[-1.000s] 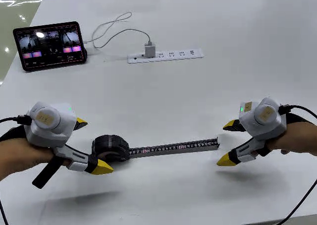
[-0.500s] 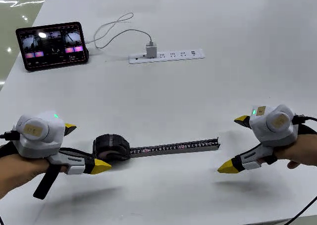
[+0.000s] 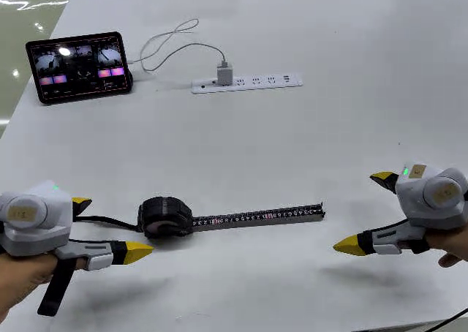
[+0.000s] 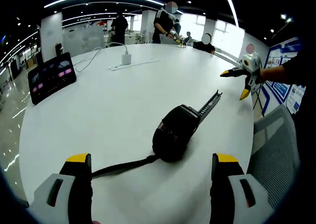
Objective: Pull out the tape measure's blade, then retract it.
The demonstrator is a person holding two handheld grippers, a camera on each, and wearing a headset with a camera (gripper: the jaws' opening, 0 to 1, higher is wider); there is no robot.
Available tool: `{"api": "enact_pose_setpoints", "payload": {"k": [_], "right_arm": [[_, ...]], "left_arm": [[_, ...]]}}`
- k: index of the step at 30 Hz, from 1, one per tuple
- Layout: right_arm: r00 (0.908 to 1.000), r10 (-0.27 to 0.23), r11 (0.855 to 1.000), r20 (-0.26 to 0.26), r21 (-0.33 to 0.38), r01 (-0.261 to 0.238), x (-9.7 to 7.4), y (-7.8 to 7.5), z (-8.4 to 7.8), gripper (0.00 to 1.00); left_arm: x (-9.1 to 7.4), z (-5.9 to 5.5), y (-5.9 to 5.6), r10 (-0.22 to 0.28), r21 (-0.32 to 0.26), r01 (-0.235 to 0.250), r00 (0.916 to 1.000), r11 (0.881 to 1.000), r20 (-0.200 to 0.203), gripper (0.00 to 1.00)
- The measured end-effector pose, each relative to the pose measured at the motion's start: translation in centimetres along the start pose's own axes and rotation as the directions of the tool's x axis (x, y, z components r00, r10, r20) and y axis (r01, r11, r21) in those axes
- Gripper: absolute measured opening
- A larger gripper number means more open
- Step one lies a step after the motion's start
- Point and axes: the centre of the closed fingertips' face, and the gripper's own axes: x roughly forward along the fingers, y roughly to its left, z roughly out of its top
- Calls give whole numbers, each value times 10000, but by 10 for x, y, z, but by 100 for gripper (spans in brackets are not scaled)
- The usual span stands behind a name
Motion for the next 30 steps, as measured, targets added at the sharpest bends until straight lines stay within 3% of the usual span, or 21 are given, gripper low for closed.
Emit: {"api": "enact_pose_setpoints", "payload": {"k": [1,8,15,19,30], "right_arm": [[9999,-101,9999,29,68,101,-2,1,-1,99],[9980,-457,9978,430,505,435,-11,6,-4,99],[9978,-496,9963,441,727,463,-18,17,-12,99],[9966,-641,9961,524,647,607,-25,22,-17,99],[9933,-926,9925,695,862,865,-44,25,-27,99]], "left_arm": [[-1,-3,0,123,390,-119,9999,9992,-97,99],[-6,-10,-1,235,-167,-236,9997,9996,-106,99],[-15,-12,1,559,-328,-549,9980,9980,302,99],[-20,-15,-2,582,-358,-565,9971,9978,489,99],[-36,-32,-7,705,-186,-697,9963,9974,492,99]]}}
